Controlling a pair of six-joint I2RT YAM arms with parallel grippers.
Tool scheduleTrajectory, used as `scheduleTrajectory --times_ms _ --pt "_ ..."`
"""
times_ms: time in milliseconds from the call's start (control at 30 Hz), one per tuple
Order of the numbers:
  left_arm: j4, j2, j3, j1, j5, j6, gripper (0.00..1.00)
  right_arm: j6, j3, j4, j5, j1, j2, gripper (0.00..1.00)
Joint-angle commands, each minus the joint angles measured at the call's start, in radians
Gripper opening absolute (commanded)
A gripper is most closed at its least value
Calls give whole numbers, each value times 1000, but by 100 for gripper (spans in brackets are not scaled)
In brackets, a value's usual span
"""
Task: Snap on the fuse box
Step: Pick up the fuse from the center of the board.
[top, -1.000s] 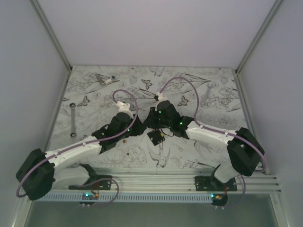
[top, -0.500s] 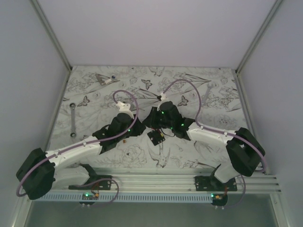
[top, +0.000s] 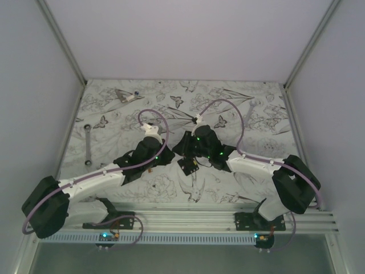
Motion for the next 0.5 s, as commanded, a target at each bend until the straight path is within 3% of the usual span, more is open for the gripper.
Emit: scheduleTrajectory --times_ms 0,267,467 --pt "56 -16 7 -2 -20 6 0 29 -11 36 -37 6 -35 23" --pt "57 -43 -19 6 20 72 0 -5 -20 45 -29 -1 -65 44" --pt "57 -72 -39 47 103 110 0 -40 -24 54 -54 -13 -79 52"
